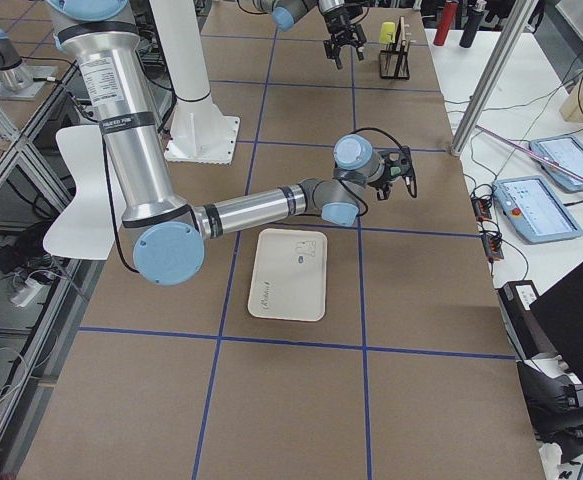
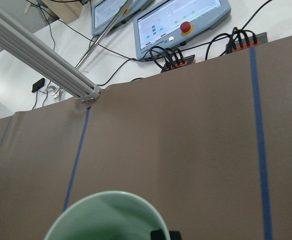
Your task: Left arm grabs green cup and hands to right arm on tray
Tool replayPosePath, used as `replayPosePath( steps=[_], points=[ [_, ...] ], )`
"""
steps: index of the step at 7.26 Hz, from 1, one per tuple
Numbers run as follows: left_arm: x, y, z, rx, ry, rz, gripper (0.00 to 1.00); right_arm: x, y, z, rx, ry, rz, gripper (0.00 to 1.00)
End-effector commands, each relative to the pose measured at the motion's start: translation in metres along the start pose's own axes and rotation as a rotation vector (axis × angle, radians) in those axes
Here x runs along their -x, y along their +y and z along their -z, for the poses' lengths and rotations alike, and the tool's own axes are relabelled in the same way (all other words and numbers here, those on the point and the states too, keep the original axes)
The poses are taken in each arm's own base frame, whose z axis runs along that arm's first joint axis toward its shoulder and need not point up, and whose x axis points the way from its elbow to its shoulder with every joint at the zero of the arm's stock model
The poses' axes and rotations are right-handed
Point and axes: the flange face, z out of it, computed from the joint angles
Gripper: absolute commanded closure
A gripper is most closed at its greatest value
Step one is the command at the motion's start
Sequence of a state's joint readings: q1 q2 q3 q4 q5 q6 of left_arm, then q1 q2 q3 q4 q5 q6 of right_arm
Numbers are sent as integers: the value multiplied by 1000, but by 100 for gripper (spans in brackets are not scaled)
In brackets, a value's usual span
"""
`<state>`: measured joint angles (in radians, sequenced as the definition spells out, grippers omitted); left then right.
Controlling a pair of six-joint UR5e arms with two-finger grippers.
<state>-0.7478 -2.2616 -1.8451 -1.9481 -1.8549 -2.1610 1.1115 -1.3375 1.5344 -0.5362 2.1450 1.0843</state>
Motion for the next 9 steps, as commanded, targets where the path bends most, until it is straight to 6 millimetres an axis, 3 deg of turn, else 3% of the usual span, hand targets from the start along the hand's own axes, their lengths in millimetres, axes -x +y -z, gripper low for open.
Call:
replayPosePath(
  steps=[1, 4, 5, 7, 9],
  points=[
    [-19, -42, 19, -99, -16, -150, 0, -70, 31, 19, 37, 104, 144, 100],
    [-26, -87, 31, -207, -136, -302, 0, -132, 77, 43, 152, 236, 195, 100],
    [-30, -101, 37, -227, -140, -332, 0, -130, 89, 55, 180, 257, 191, 100],
    [-31, -116, 40, -251, -175, -387, 0, -93, 119, 90, 238, 318, 169, 100],
    [-33, -122, 45, -261, -173, -381, 0, -101, 147, 83, 217, 440, 222, 100]
  ],
)
